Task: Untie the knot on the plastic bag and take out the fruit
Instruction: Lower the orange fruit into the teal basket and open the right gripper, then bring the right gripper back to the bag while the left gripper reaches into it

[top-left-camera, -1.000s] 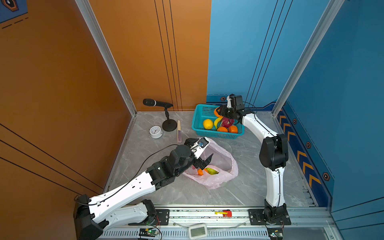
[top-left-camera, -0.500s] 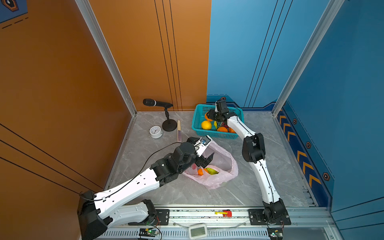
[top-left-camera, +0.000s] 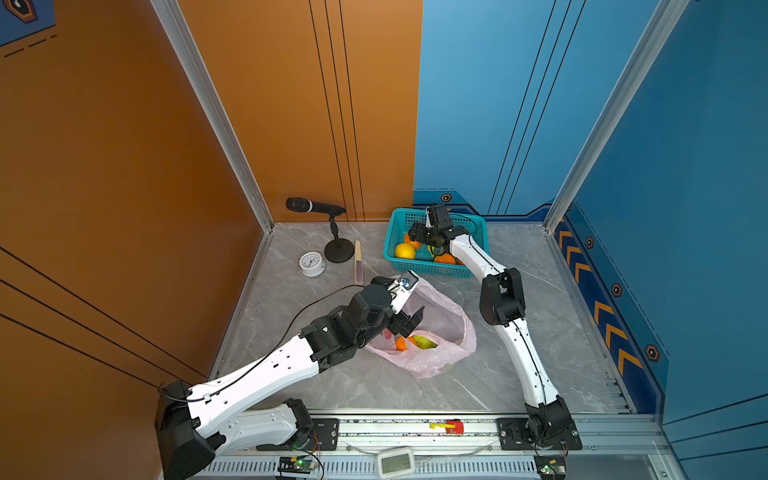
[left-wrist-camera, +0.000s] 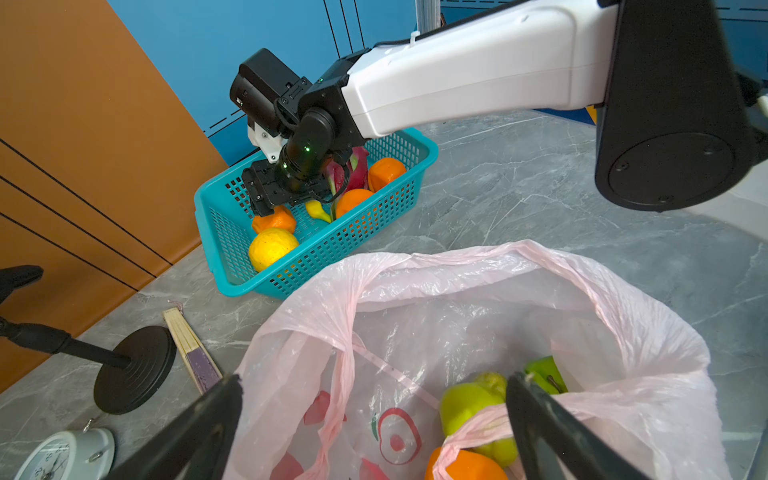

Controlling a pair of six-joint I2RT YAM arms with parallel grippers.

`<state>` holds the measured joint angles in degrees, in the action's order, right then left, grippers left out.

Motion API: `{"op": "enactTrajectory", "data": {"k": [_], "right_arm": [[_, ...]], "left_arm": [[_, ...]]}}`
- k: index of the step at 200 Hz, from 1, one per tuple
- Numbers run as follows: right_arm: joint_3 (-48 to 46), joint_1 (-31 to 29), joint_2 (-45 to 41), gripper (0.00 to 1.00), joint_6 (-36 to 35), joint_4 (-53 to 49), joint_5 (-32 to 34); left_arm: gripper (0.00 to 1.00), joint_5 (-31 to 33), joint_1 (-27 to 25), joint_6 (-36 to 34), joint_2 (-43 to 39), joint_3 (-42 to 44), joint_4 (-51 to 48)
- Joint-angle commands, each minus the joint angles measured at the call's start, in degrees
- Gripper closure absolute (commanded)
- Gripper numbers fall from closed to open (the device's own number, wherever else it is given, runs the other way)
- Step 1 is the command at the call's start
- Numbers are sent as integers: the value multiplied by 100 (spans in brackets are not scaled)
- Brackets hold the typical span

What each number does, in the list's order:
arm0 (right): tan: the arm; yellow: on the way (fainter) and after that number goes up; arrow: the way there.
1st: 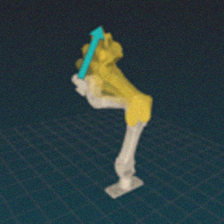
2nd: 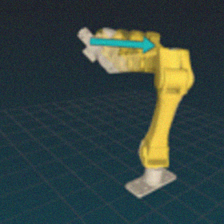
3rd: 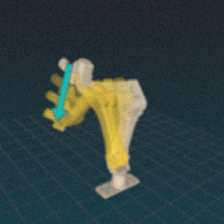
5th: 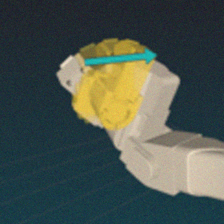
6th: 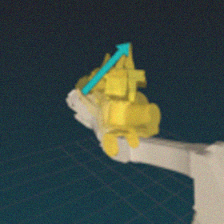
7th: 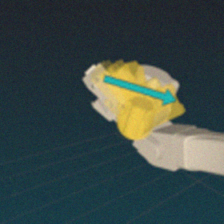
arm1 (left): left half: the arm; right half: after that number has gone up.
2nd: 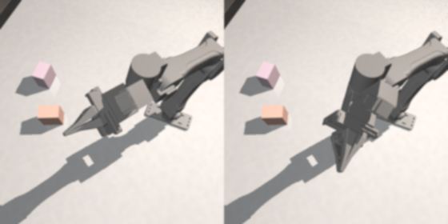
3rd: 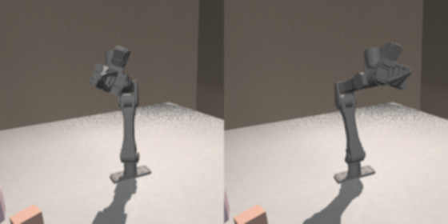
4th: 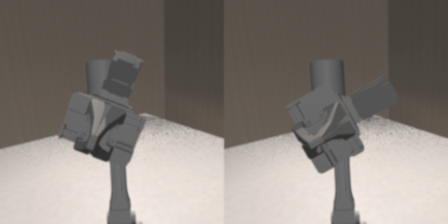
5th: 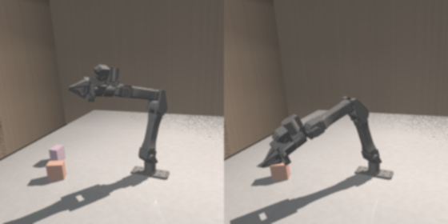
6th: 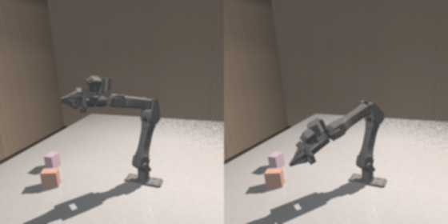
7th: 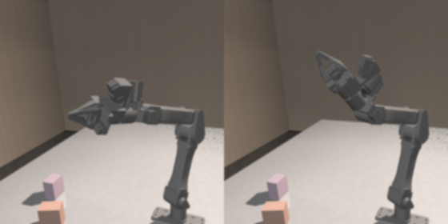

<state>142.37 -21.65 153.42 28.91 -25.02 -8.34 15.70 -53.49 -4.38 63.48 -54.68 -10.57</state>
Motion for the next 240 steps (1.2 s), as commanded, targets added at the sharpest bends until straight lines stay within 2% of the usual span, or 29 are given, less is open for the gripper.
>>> {"op": "enactTrajectory", "data": {"k": [1, 71, 168, 206, 240], "right_arm": [[64, 16, -731, 20, -252, -396, -71], [-1345, 38, -2546, 16, -529, -343, -33], [-5074, -5, -6204, 14, -658, 484, 411], [-6369, -228, -7617, 14, -680, 512, 716], [-7226, -551, -8526, 13, -703, 332, 946]], "left_arm": [[1, 53, 55, 153, -77, -106, -90], [0, -23, -13, 486, -352, 73, -84], [0, -113, -187, 892, -627, 261, -229], [0, -198, -264, 955, -637, 313, -371], [2, -177, -339, 1006, -633, 393, -351]]}}
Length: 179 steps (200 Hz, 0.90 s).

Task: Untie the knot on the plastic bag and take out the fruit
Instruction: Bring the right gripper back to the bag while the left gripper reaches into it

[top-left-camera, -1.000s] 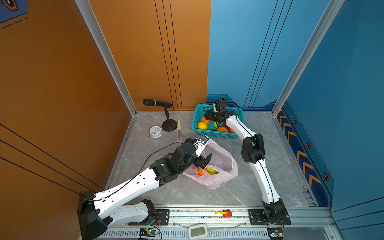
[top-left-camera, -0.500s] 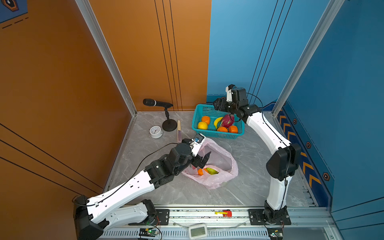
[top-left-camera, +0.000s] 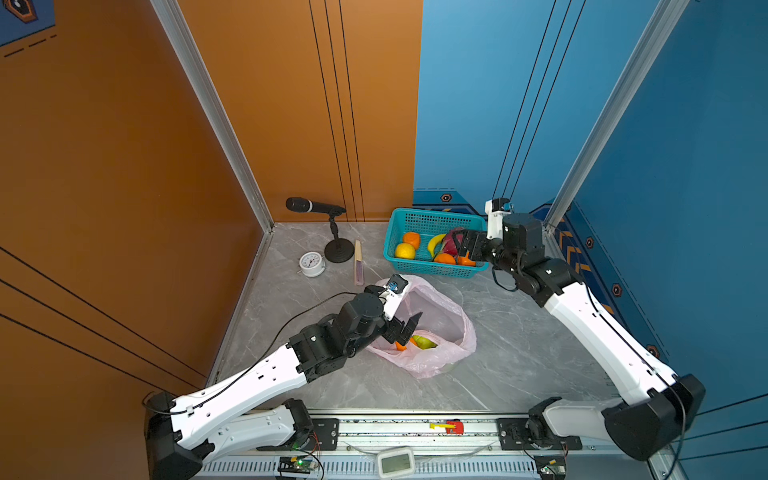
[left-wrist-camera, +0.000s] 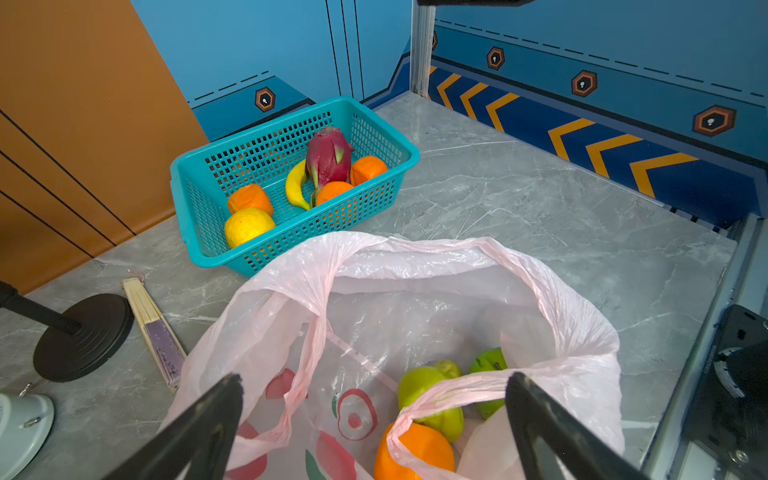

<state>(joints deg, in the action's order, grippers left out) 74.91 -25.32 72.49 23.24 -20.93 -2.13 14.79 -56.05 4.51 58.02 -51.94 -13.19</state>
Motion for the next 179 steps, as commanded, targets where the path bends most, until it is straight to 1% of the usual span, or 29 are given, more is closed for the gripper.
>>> {"op": "enactTrajectory", "data": {"k": [1, 30, 70, 88, 93, 115, 116, 119, 132, 147, 179], "right_arm": [[-497, -192, -457, 13, -136, -77, 331], [-994, -573, -976, 13, -140, -288, 462], [-1421, -1222, -1386, 13, 34, -608, 699], [-1619, -1449, -1519, 13, 171, -661, 793], [-1664, -1679, -1548, 13, 200, -695, 815], [-1849, -2004, -1657, 13, 382, -865, 1012], [-1858, -2017, -1662, 13, 391, -872, 1017], [-1890, -2057, -1679, 13, 418, -885, 1022], [-2044, -2211, -1744, 15, 562, -872, 1040], [-2250, -2387, -1788, 19, 741, -822, 985], [-2592, -2697, -1716, 27, 981, -804, 934]], "left_arm": [[2, -83, -87, 123, -83, 121, -92], [4, -68, -116, 277, -70, 184, -196], [8, -22, -178, 704, -46, 268, -520], [10, 39, -204, 1026, -43, 362, -594], [10, 80, -206, 1168, -32, 384, -617], [13, 120, -211, 1678, 54, 448, -810], [15, 129, -212, 1699, 62, 448, -813], [18, 143, -213, 1762, 75, 449, -851], [21, 174, -199, 1984, 162, 465, -956], [27, 116, -206, 2184, 278, 493, -989], [33, -193, -225, 2494, 494, 760, -861]]}}
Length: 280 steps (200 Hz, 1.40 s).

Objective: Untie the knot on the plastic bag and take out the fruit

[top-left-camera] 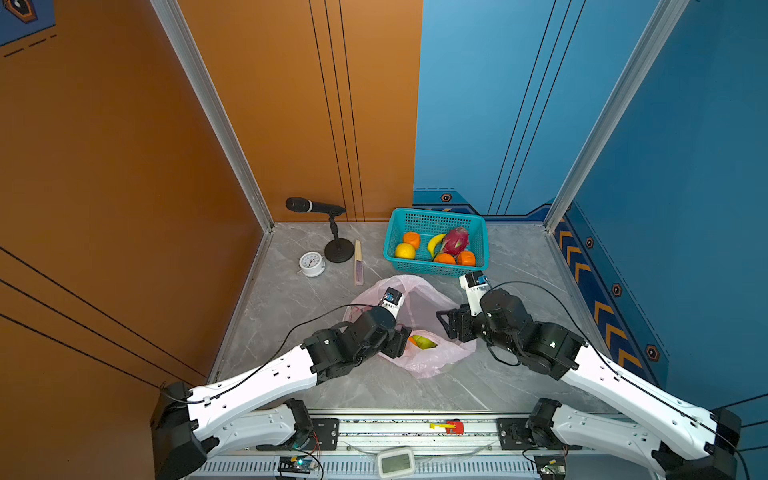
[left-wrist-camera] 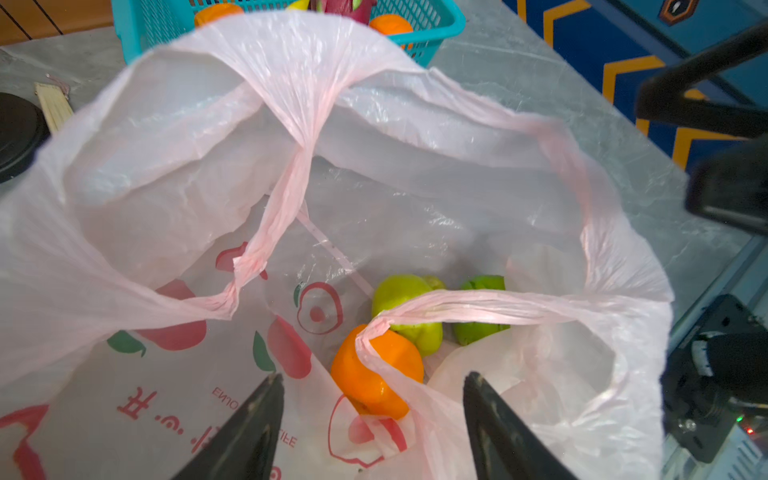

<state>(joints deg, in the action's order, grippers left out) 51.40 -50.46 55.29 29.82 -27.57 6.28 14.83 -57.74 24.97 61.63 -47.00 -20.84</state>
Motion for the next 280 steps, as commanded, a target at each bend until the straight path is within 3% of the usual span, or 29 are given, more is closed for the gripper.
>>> {"op": "enactTrajectory", "data": {"k": [1, 35, 74, 141, 177, 207, 280], "right_arm": [[-251, -192, 11, 27, 327, -137, 88], [-482, -352, 296, 43, 427, -32, 26], [-1032, -502, 606, 53, 646, 237, -124], [-1705, -1006, 781, 57, 856, 19, -23], [-1886, -1089, 808, 57, 902, -3, 35], [-1927, -1107, 813, 57, 806, -70, 59], [-1949, -1133, 643, 53, 775, -46, 141]], "left_arm": [[34, -207, -55, 456, 141, 282, -87], [37, -463, -110, 638, 403, 716, 499], [38, -613, -276, 599, 781, 1071, 1216], [30, -133, -355, 134, 494, 982, 1260], [15, 9, -285, 0, 60, 969, 1358], [15, -12, -128, 82, 120, 829, 1322], [38, -515, 83, 255, 1373, 37, 793]]}}
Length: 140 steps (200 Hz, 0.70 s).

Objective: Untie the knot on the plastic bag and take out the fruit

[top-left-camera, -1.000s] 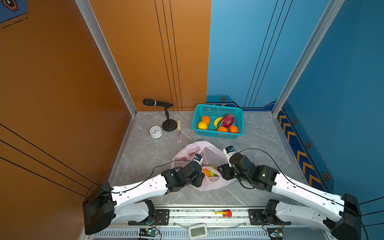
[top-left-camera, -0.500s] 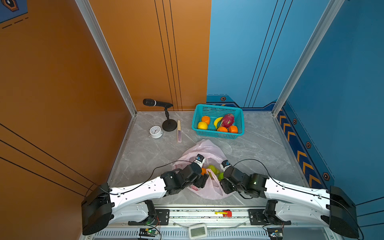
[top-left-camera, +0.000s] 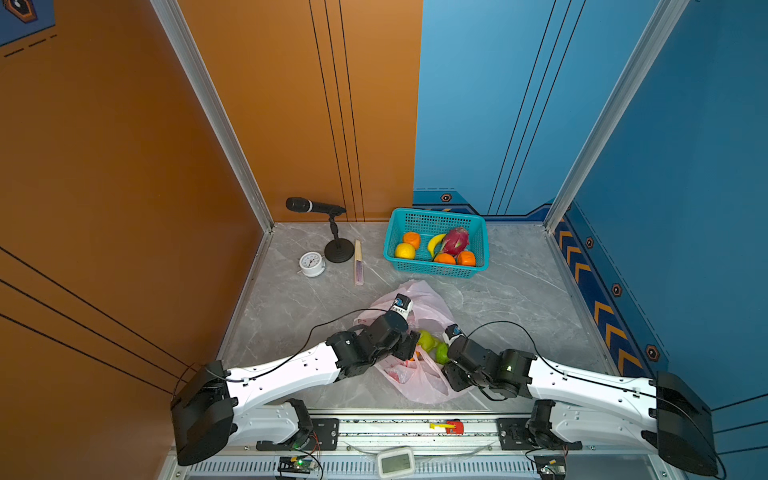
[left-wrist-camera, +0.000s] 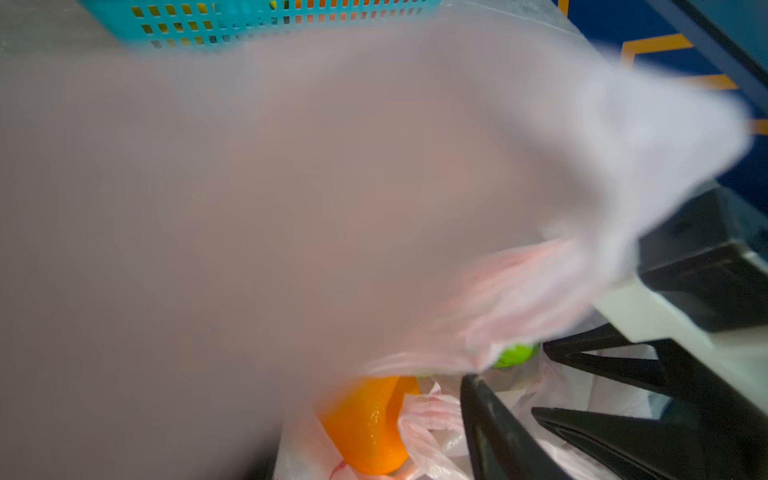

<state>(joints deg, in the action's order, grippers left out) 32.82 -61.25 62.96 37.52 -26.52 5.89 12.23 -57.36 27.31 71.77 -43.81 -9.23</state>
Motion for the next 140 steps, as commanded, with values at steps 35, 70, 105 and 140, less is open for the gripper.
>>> {"op": "enactTrajectory", "data": {"k": [35, 70, 105, 140], "right_arm": [[-126, -62, -254, 51, 76, -193, 199], [-294, -71, -481, 51, 104, -175, 212], [-628, -72, -685, 51, 195, -87, 213], [-768, -71, -698, 50, 268, -63, 202]], "left_arm": [[41, -38, 78, 316, 898, -524, -575], [43, 154, 119, 593, 1141, -568, -852], [43, 18, 164, 687, 1226, -464, -955], [34, -97, 164, 638, 1261, -406, -911]]}}
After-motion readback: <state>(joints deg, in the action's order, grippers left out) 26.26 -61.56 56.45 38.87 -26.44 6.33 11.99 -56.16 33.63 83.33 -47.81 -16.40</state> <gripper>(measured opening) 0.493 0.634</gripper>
